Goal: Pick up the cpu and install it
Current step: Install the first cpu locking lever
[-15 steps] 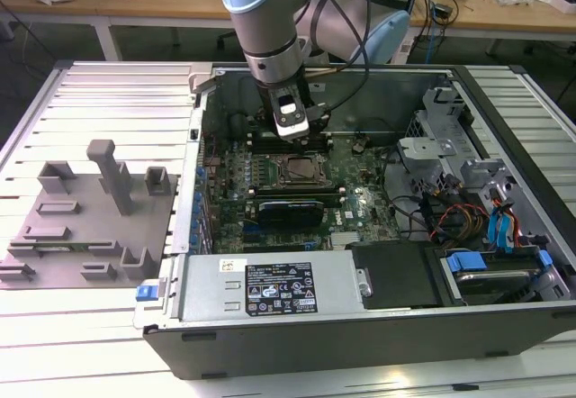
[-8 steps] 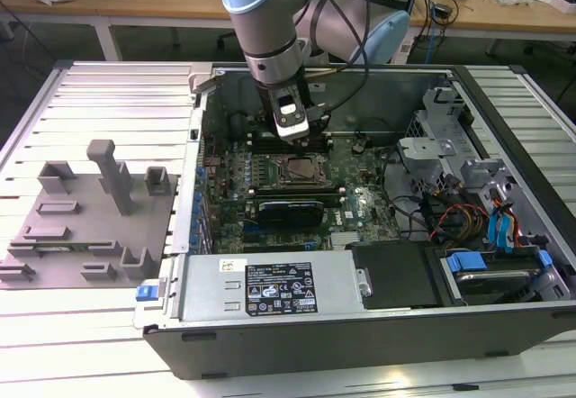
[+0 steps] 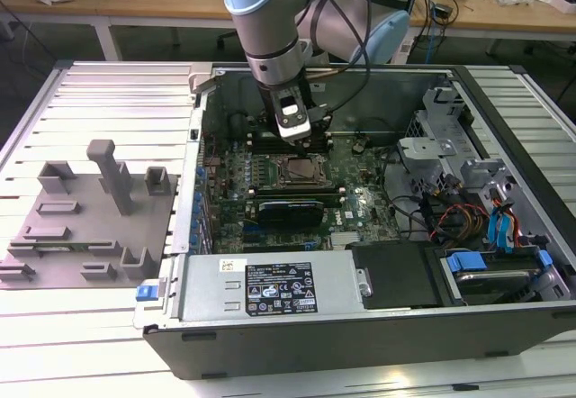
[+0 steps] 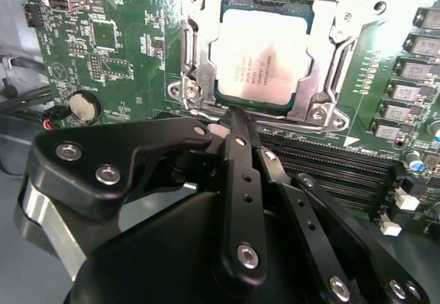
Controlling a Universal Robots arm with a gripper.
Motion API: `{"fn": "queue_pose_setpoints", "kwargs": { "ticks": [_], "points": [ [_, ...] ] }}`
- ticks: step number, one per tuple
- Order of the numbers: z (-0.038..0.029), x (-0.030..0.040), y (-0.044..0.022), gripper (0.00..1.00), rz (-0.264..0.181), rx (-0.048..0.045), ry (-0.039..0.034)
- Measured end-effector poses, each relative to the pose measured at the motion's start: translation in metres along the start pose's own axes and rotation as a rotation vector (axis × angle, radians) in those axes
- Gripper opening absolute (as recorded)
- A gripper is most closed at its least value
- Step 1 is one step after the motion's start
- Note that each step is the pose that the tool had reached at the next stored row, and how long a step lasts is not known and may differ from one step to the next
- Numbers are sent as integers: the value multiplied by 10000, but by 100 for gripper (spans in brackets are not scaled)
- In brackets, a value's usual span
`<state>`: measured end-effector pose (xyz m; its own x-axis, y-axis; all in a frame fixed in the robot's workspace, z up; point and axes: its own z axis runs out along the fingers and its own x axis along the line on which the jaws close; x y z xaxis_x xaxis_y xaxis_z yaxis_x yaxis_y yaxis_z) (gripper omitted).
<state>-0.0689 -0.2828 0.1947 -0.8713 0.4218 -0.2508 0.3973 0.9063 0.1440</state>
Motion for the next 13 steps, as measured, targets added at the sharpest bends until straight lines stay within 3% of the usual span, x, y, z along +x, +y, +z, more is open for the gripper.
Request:
{"fn": "queue_pose_setpoints", "kwargs": {
  "ticks": [5, 13],
  "points": [
    [-32, -10, 7, 11, -4, 7, -9],
    [-320, -84, 49, 11, -4, 17, -8]
  ]
}}
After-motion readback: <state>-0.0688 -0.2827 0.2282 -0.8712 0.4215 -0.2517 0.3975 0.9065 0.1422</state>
